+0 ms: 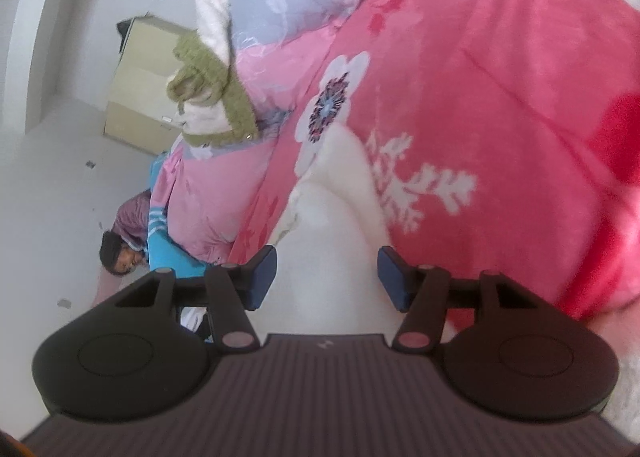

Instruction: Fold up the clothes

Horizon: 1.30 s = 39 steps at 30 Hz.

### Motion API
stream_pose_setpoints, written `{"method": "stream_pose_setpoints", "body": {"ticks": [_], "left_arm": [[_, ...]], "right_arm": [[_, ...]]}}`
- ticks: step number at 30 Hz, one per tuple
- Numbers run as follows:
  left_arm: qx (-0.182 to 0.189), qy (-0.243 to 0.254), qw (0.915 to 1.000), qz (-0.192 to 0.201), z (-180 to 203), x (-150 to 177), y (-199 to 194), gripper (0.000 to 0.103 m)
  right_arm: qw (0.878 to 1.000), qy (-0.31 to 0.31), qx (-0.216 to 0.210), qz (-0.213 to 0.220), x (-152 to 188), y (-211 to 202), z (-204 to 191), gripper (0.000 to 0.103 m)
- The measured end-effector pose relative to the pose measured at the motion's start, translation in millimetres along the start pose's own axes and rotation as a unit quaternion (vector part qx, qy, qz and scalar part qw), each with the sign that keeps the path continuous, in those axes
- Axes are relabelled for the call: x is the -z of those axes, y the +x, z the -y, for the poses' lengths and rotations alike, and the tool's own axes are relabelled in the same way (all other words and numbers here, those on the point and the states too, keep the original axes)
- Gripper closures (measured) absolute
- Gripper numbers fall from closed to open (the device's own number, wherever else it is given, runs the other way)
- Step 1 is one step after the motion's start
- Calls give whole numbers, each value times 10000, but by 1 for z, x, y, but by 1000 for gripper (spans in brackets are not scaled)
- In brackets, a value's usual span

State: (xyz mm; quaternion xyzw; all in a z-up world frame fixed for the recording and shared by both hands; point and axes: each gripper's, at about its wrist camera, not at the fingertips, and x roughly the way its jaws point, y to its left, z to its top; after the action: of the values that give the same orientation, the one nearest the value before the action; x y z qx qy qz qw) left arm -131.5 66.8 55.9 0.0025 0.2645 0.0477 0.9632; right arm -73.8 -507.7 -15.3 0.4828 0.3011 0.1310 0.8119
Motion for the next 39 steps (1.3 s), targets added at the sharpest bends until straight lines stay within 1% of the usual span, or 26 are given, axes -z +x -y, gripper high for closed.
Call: {"method": "stream_pose_setpoints", "body": {"ticks": [2, 5, 8, 10, 12, 14, 16, 19, 24, 27, 29, 39], "left_arm": [[158, 0, 9999, 54, 1, -6, 6, 18], [535, 88, 9985, 52, 7, -14, 18, 18], [922, 175, 9955, -100, 18, -22, 35, 18], [1153, 230, 9929, -199, 24, -27, 48, 18], [1329, 281, 9904, -270, 30, -31, 62, 18], [1478, 321, 9880, -328, 34, -33, 73, 19], [1600, 347, 9857, -393, 38, -34, 85, 19], [1728, 330, 9831, -503, 42, -34, 100, 24], [1872, 289, 9802, -572, 42, -30, 116, 31], [1917, 256, 9792, -618, 42, -27, 123, 34], [1926, 244, 9789, -636, 40, -27, 126, 34], [2004, 400, 9767, -659, 39, -35, 138, 34]], "right_arm": [[9997, -228, 53, -14, -1, 5, -9, 48], [9984, -561, 104, -53, -3, 14, -22, 47], [9958, -897, 144, -146, -5, 25, -35, 47], [9919, -1222, 218, -251, -5, 35, -47, 47], [9853, -1647, 289, -357, -5, 46, -60, 48], [9759, -2096, 340, -498, -3, 57, -73, 48], [9651, -2514, 410, -615, -1, 68, -83, 47], [9433, -3183, 639, -690, 2, 82, -94, 48], [9292, -3527, 767, -796, -1, 102, -96, 48], [9210, -3706, 834, -862, -4, 113, -97, 48], [9153, -3825, 878, -905, -6, 121, -98, 49], [9269, -3583, 870, -703, -24, 133, -86, 50]]}}
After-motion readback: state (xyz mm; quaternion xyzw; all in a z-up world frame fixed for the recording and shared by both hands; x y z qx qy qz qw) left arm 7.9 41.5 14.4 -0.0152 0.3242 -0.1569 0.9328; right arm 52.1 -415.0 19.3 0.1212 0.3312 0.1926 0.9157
